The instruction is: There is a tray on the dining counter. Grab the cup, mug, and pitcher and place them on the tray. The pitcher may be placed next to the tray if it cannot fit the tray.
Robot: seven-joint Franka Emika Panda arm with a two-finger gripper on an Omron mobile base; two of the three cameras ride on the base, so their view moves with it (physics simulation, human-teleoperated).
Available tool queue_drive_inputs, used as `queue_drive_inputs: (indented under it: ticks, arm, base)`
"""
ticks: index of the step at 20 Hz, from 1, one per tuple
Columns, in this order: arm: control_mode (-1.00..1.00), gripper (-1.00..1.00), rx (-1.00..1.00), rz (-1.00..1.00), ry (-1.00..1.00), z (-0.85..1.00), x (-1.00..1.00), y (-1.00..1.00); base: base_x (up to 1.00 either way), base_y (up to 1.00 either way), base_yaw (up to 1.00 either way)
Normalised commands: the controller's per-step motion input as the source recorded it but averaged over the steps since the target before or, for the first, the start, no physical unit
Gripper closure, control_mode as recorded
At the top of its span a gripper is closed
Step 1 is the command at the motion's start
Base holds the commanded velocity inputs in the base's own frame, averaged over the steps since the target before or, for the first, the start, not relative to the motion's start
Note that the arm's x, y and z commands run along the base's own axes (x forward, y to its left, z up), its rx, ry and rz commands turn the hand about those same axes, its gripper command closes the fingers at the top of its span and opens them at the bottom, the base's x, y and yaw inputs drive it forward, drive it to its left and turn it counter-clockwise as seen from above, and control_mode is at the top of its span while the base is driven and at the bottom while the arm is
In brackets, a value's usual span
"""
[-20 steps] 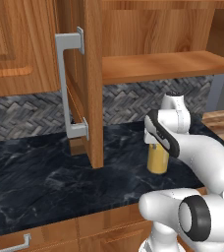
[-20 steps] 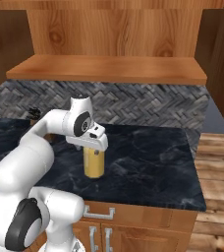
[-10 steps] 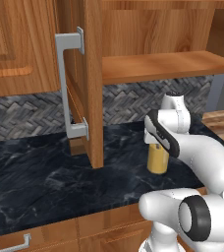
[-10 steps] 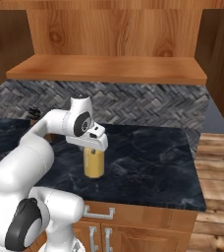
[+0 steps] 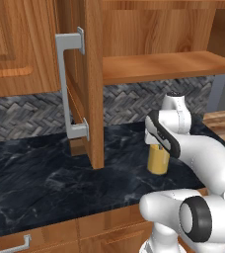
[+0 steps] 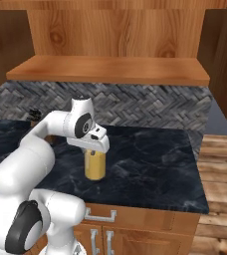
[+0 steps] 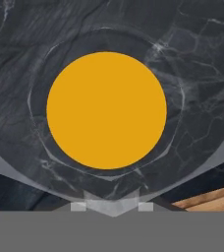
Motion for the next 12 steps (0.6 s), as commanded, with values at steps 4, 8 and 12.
queue_drive_inputs:
  ticks: [4,8,12]
  arm:
    - [-1.00,1.00,0.00,0.00,0.00,0.00,0.00,0.00]
    - [-1.00,1.00,0.00,0.04,0.03,0.00,0.00,-0.02]
    - [-1.00,1.00,0.00,0.10,0.00,0.20,-0.07,0.00]
  base:
    - [0.00,0.00,0.00]
    - [0.00,0.00,0.00]
    - [0.00,0.00,0.00]
